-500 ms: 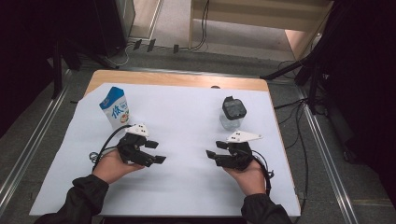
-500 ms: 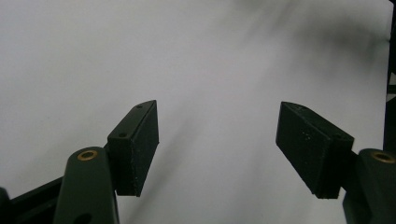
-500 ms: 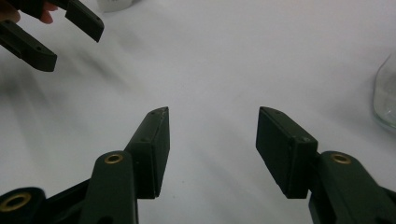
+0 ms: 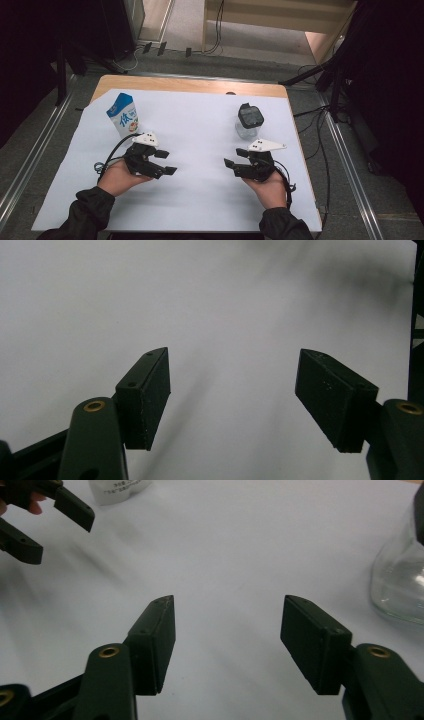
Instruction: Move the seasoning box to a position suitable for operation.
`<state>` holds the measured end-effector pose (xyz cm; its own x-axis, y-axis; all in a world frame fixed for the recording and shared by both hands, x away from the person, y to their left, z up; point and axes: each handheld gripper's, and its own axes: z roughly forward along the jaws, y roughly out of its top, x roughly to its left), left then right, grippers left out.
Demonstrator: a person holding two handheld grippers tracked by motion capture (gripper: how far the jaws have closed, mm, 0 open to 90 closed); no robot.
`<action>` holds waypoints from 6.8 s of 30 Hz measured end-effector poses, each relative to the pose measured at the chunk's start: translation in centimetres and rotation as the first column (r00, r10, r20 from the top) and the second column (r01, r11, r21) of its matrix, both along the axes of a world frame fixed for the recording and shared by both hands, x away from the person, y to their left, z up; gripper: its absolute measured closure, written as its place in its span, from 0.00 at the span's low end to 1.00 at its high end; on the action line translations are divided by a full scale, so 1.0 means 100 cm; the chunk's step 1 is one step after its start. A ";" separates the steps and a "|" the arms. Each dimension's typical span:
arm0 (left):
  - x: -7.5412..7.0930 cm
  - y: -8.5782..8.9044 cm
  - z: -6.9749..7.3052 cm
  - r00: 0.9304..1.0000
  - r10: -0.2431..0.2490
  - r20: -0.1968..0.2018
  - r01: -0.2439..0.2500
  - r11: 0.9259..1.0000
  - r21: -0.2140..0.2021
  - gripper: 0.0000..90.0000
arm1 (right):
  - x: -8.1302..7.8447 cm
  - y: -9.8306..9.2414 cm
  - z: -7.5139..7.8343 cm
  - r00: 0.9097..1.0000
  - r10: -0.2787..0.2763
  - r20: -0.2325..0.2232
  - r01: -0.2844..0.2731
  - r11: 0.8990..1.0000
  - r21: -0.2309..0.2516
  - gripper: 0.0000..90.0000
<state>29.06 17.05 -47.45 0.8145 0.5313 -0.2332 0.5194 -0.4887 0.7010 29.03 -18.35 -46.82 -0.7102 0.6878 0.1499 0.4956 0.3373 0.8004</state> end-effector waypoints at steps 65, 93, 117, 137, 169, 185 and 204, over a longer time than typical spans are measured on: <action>-0.021 0.011 0.001 0.999 0.043 -0.004 -0.043 0.999 -0.007 0.33 | 0.116 -0.026 -0.006 0.894 -0.447 0.026 0.447 0.895 -0.002 0.00; -0.013 0.015 -0.010 0.997 0.076 -0.011 -0.077 0.996 -0.041 0.35 | 0.136 -0.016 -0.033 0.908 -0.410 0.086 0.416 0.908 -0.056 0.17; 0.005 0.009 -0.005 0.998 0.053 -0.020 -0.053 0.998 -0.015 0.41 | 0.095 -0.007 -0.005 0.947 -0.308 0.095 0.312 0.950 -0.021 0.18; 0.018 0.006 0.001 0.999 0.032 -0.025 -0.033 0.999 -0.029 0.45 | 0.039 0.024 -0.003 0.983 -0.167 0.081 0.170 0.985 -0.030 0.18; 0.001 0.029 -0.001 0.997 0.074 -0.020 -0.074 0.997 -0.026 0.44 | 0.025 0.107 -0.034 0.992 0.087 0.091 -0.077 0.991 -0.107 0.18; -0.001 0.029 0.001 0.996 0.088 -0.008 -0.088 0.996 -0.030 0.44 | 0.018 0.097 -0.011 0.993 0.108 0.052 -0.105 0.993 -0.057 0.07; 0.008 0.006 0.004 0.998 0.056 -0.007 -0.056 0.997 -0.062 1.00 | 0.002 0.037 0.007 0.990 0.131 0.060 -0.130 0.991 -0.027 0.62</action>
<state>29.85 17.62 -47.09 0.7825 0.5604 -0.2715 0.5487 -0.4145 0.7260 29.22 -14.69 -46.13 -0.8016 0.5913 0.0884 0.3961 0.4146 0.8193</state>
